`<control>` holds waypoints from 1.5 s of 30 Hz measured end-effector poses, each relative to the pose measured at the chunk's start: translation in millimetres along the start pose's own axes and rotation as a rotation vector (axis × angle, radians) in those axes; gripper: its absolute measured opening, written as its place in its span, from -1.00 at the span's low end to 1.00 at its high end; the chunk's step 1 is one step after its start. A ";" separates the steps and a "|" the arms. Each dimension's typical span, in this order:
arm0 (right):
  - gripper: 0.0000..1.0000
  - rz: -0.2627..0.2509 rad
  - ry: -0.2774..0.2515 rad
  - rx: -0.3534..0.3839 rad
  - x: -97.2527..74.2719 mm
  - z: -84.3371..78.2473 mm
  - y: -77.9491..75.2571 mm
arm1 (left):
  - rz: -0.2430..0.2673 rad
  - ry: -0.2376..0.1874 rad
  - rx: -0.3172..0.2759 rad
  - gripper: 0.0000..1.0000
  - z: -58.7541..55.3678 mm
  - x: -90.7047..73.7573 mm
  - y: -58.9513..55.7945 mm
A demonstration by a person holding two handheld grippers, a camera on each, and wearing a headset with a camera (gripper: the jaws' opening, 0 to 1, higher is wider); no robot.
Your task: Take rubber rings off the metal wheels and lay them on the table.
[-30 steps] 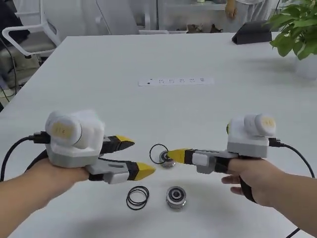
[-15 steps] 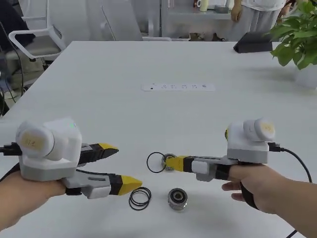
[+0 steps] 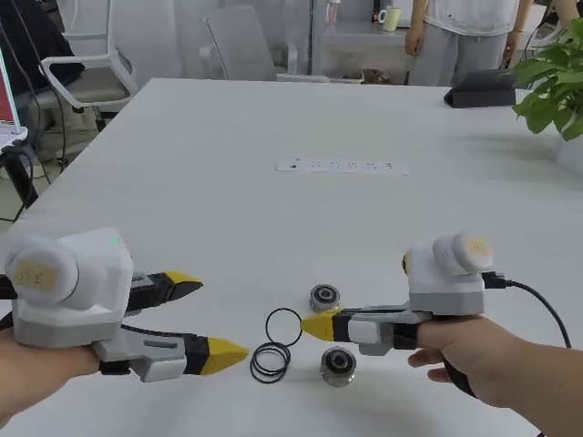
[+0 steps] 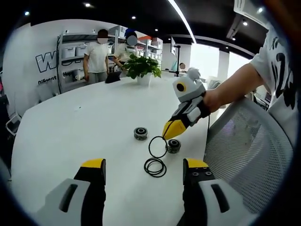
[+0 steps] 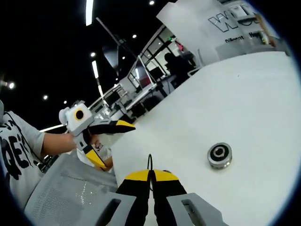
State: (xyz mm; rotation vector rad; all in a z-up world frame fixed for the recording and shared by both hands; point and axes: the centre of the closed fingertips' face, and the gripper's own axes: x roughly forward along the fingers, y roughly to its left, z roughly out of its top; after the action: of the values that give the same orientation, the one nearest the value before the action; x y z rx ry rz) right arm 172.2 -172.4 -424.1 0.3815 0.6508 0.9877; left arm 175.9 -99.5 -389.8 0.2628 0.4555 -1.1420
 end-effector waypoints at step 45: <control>-0.23 -0.111 0.065 -0.239 -5.4 -2.0 4.4 | 0.029 -0.010 0.010 0.29 10.8 -16.1 -3.0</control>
State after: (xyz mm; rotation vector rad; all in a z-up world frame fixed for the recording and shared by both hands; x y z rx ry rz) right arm 166.0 -174.8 -421.4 0.1024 0.5981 0.9625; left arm 170.1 -92.3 -372.6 0.2713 0.4367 -1.1173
